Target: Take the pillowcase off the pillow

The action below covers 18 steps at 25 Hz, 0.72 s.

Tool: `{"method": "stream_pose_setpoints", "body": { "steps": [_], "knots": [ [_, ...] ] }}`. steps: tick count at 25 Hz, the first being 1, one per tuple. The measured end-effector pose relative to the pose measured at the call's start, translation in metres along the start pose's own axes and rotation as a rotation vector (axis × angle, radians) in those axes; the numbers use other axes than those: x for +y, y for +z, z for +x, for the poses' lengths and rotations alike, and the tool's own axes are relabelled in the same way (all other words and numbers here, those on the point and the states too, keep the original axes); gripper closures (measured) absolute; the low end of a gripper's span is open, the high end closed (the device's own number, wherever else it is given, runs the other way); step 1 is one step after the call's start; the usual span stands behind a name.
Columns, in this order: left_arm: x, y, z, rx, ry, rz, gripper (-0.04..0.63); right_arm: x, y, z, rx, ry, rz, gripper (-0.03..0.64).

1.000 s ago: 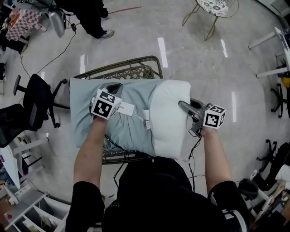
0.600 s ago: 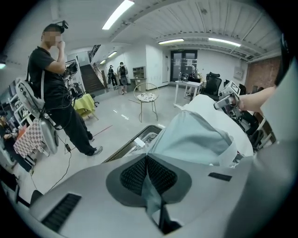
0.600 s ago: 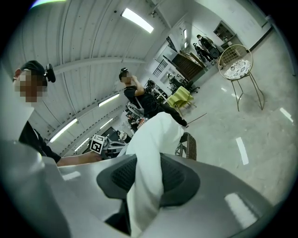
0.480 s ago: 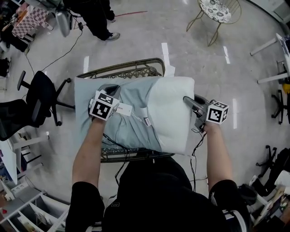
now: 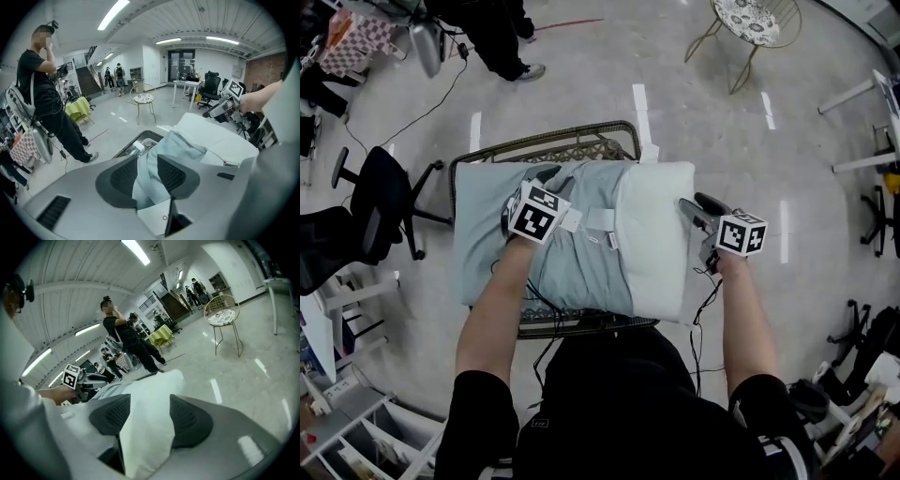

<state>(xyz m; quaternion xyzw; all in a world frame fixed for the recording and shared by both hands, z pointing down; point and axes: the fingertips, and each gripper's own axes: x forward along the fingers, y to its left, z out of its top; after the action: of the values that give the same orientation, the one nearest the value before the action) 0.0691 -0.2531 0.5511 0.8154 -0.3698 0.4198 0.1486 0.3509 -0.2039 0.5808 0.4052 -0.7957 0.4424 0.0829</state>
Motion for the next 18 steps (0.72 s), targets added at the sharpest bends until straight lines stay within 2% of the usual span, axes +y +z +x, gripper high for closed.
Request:
{"method": "stream_pose_setpoints", "body": {
  "steps": [3, 5, 8, 10, 12, 15, 16, 18],
  "knots": [
    [-0.005, 0.01, 0.013, -0.003, -0.024, 0.018, 0.451, -0.004, 0.015, -0.006, -0.021, -0.012, -0.023, 0.341],
    [-0.009, 0.017, 0.026, -0.002, -0.044, 0.025, 0.451, -0.005, 0.02, 0.001, 0.006, -0.019, -0.056, 0.295],
    [-0.02, 0.02, 0.051, 0.025, -0.086, 0.039, 0.437, -0.013, 0.016, 0.024, 0.062, -0.053, -0.075, 0.189],
    [-0.027, 0.017, 0.067, 0.049, -0.114, 0.048, 0.431, -0.024, 0.009, 0.041, 0.088, -0.08, -0.037, 0.119],
    [-0.031, 0.012, 0.08, 0.073, -0.131, 0.055, 0.428, -0.032, -0.002, 0.059, 0.107, -0.065, 0.051, 0.091],
    [-0.031, 0.008, 0.092, 0.097, -0.14, 0.052, 0.43, -0.023, -0.009, 0.077, 0.095, 0.017, 0.156, 0.093],
    [-0.03, 0.008, 0.093, 0.105, -0.142, 0.056, 0.442, -0.019, -0.008, 0.078, 0.086, 0.028, 0.145, 0.148],
    [-0.03, 0.004, 0.093, 0.131, -0.134, 0.082, 0.536, -0.011, -0.009, 0.074, 0.08, 0.023, 0.091, 0.251]
  ]
}}
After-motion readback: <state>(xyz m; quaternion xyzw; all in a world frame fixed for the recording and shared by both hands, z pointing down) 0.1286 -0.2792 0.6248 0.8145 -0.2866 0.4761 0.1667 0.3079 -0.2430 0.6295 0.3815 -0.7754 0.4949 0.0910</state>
